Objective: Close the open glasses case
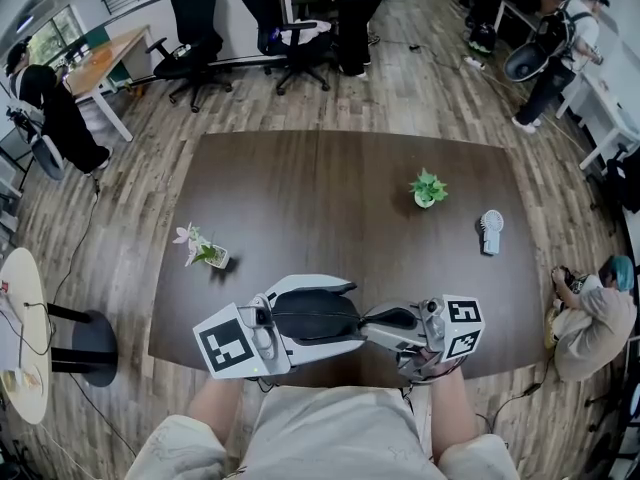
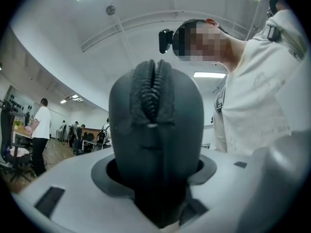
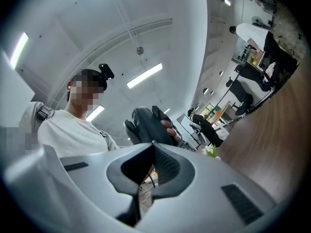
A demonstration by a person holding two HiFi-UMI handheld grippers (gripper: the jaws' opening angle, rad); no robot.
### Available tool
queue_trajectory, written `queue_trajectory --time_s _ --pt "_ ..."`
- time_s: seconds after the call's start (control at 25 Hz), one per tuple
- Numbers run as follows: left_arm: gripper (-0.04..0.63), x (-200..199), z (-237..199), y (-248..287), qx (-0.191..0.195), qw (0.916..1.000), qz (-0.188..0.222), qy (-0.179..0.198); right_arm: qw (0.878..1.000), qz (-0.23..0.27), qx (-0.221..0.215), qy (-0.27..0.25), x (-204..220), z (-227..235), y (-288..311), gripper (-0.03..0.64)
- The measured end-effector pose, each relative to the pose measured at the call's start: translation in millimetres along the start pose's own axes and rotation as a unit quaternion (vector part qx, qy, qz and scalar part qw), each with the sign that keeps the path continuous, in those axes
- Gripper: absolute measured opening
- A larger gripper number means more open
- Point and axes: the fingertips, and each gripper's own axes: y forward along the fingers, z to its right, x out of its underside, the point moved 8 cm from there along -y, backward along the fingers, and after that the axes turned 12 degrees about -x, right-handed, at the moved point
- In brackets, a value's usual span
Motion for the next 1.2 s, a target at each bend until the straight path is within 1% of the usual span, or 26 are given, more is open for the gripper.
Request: queue_trajectory --time_s 0.08,0.2,0.28,0.36,0.48,0.68,0.88,0.96,1.08,1.2 --pt "0.262 1 4 0 0.006 0.9997 -0.015 0.018 1.0 -0.012 -0.001 -0.001 0 -2 1 0.0" --pt "0.262 8 11 -2 0.02 0.9957 -0.067 0.06 0.999 -0.031 -0.005 -0.004 -1 -5 3 0.0" --pt "0.262 14 13 -3 0.025 0.9929 -0.09 0.074 0.999 -0.038 -0.006 -0.004 -2 -6 2 0.0" --pt "0.262 18 13 -1 0.024 0.9914 -0.099 0.083 0.999 -0.038 -0.006 -0.003 -1 -6 1 0.001" --pt "0.261 22 14 2 0.023 0.988 -0.11 0.106 0.999 -0.042 -0.004 -0.005 -4 -6 0 0.0" --pt "0.261 29 14 5 0.019 0.9852 -0.124 0.118 0.998 -0.065 0.002 -0.014 -11 -8 1 0.0" --pt "0.261 40 12 8 0.011 0.9799 -0.144 0.137 0.997 -0.074 0.003 -0.025 -17 -9 3 0.0" --pt "0.261 46 12 9 0.01 0.9796 -0.144 0.14 0.997 -0.075 0.001 -0.031 -20 -11 5 0.0" --pt "0.261 52 12 8 0.008 0.9798 -0.148 0.135 0.996 -0.074 -0.004 -0.044 -26 -16 11 0.001" --pt "0.261 61 11 9 0.006 0.9765 -0.16 0.144 0.996 -0.063 -0.015 -0.058 -32 -22 17 0.0"
